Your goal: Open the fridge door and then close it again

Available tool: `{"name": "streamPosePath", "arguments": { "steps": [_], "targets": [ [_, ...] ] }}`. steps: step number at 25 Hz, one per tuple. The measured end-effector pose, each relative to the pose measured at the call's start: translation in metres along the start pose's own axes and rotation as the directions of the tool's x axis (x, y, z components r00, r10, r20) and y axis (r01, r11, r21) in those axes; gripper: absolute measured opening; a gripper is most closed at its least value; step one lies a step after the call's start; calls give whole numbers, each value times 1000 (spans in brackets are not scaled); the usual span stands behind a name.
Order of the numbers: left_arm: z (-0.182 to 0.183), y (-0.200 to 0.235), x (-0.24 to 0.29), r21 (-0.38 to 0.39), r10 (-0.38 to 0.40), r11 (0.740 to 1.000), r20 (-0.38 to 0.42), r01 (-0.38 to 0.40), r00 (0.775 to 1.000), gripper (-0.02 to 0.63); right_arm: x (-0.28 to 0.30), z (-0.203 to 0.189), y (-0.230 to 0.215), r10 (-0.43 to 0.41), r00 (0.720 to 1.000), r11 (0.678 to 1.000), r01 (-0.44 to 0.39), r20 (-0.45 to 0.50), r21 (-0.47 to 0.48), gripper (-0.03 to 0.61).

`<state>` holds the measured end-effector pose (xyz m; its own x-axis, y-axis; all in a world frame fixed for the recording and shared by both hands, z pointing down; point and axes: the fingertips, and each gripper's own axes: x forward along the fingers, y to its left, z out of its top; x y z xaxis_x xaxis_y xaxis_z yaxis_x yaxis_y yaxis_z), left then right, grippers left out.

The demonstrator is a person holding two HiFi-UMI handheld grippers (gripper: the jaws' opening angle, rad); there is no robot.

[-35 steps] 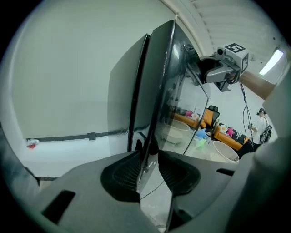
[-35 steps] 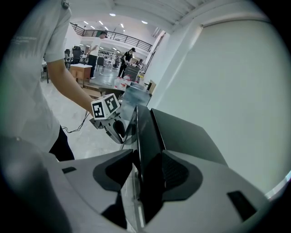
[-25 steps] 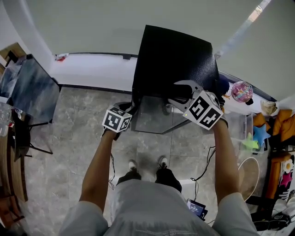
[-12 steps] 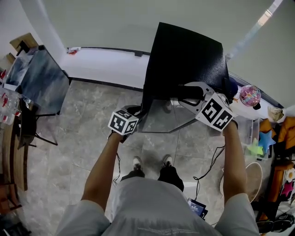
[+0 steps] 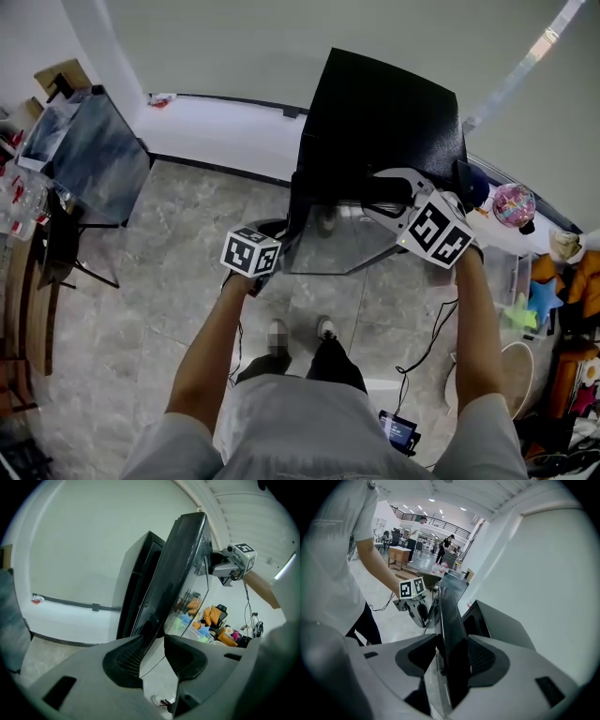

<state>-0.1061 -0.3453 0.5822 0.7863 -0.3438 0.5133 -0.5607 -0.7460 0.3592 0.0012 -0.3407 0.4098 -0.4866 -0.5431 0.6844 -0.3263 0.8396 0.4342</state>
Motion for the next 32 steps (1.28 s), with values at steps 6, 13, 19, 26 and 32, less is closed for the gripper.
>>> {"name": "streamPosePath", "arguments": {
  "steps": [6,13,19,26,32],
  "targets": [
    [-8,-14,-7,-53,54,997,8,-53,999,121,-9,2,7,64,997,997,-63,30,-37,206],
    [-24,-35,-14,-118,149,982,28,-145,988,126,-20,-2,24,118,990,988,-109,75,-113,204],
    [-40,-58,-22,-184,223,962,85,-204,971,129,-33,-2,42,174,978,965,-147,112,-217,201],
    [-50,-74,-29,-248,328,924,115,-293,938,133,-42,-4,52,237,963,942,-194,132,-273,196],
    [-65,-102,-34,-276,355,906,84,-321,931,132,-57,-7,69,276,948,920,-213,160,-329,199]
  ]
}}
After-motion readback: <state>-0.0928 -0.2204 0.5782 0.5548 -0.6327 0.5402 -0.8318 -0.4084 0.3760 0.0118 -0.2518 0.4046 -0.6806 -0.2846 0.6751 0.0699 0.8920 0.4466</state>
